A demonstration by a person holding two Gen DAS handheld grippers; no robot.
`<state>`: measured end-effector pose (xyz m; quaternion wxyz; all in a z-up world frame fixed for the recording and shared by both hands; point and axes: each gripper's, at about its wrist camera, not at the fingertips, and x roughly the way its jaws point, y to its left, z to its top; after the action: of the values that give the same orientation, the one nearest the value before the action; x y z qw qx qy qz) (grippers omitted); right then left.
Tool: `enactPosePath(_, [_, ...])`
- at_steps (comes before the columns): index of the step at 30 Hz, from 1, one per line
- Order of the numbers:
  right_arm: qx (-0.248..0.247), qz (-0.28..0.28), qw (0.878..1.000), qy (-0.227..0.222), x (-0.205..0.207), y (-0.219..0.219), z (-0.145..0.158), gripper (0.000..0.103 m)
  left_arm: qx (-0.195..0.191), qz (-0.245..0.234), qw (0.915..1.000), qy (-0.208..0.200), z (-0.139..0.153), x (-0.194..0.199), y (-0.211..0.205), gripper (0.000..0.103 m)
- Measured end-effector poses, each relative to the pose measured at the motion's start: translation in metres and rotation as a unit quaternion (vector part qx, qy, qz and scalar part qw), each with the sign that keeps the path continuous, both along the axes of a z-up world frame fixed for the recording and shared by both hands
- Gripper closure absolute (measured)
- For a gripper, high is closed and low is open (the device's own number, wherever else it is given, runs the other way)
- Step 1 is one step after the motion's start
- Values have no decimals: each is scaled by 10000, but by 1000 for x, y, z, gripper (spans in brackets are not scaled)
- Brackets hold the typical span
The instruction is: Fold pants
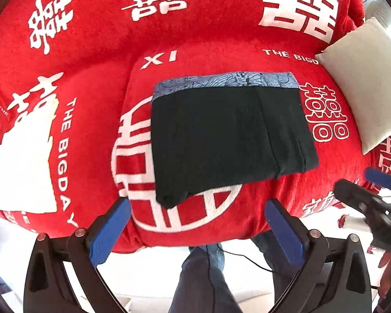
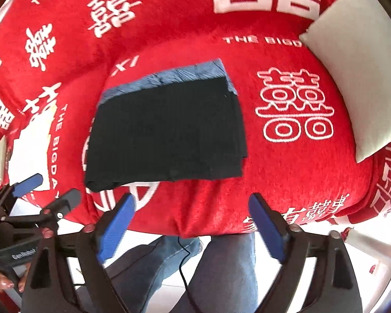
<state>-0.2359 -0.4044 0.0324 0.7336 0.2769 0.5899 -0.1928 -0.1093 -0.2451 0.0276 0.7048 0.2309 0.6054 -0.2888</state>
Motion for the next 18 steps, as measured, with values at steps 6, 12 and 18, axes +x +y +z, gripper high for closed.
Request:
enactPosePath(6, [-112,2,9999,120,4,5,19,0,85,191,9997,-128,14,-1,11,0])
enactPosePath(12, [-170,-133,9994,257,6,5,28,0,89,344,9991,-231,25,0,18,0])
enactPosePath(18, [-341,50,9988,352,12,15,32,0,42,430,9984,-352,34,6,22,0])
